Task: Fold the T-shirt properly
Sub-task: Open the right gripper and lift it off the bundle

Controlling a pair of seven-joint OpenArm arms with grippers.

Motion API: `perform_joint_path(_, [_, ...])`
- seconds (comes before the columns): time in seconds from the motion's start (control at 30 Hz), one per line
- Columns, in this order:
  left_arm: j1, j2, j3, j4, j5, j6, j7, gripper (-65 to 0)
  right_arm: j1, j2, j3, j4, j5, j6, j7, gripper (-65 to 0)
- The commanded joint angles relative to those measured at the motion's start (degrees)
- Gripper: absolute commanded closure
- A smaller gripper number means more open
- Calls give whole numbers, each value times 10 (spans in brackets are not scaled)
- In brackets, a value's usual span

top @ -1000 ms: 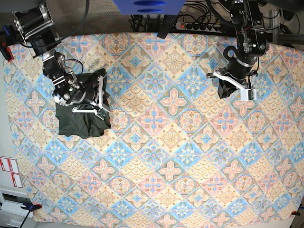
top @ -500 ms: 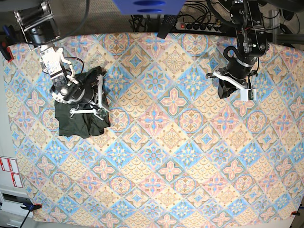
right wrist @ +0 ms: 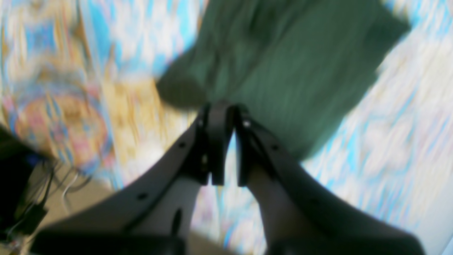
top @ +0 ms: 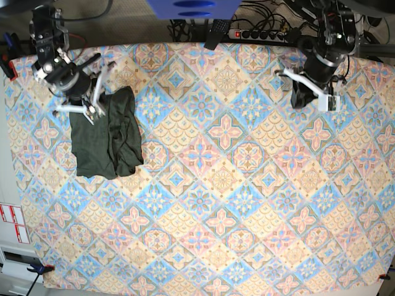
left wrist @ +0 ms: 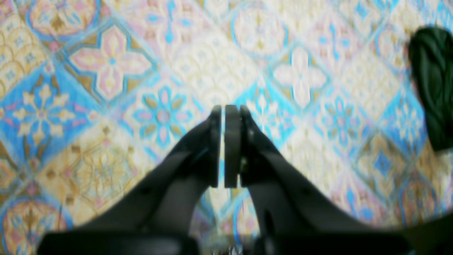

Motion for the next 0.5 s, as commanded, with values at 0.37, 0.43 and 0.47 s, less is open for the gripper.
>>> perform_joint_path(0.37, [156,-4,-64,20,-4,-2,-13,0,-163,-30,89,13,5,-1,15,-46])
perform_joint_path(0.43, [183,-4,-62,20,-4,-2,-13,0,-192,-30,97,13,5,-1,15,-26])
perform_joint_path(0.47, [192,-4,-62,20,-4,-2,-13,0,-202,-30,98,13,5,-1,15,-22])
